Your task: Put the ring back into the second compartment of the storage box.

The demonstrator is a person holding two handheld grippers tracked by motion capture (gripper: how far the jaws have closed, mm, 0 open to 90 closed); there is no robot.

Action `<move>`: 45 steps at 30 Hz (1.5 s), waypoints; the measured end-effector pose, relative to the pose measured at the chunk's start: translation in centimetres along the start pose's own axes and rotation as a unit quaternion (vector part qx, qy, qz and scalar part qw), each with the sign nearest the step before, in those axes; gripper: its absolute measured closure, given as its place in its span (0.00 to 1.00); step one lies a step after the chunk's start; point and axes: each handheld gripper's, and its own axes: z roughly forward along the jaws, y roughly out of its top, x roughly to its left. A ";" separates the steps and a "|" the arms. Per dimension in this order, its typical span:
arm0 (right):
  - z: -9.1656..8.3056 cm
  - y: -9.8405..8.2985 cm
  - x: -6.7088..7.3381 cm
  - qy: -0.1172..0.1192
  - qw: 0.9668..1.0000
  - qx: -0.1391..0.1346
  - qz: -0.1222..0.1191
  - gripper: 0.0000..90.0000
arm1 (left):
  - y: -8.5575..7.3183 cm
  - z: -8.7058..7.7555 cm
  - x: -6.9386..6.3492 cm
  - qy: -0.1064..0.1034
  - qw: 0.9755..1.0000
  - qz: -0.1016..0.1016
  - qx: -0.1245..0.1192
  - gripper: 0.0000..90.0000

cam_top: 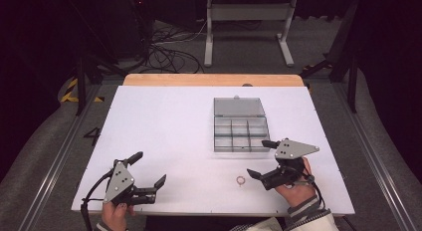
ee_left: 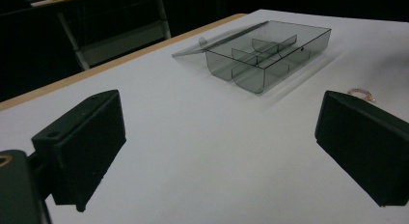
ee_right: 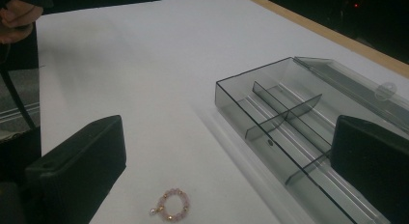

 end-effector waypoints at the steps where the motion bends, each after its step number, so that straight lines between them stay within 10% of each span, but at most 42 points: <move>1: 0.2 0.1 0.1 0.002 1.000 0.000 0.000 0.00 | 0.0 0.0 0.0 -0.001 1.000 -0.002 0.001 0.05; 26: 1.9 1.2 0.2 0.030 0.997 0.049 0.044 0.03 | 0.0 0.0 0.0 -0.003 1.000 0.001 0.001 0.05; 45: 3.0 1.7 0.9 0.026 0.988 0.152 0.018 0.37 | 0.0 0.0 0.0 -0.003 1.000 0.002 0.002 0.05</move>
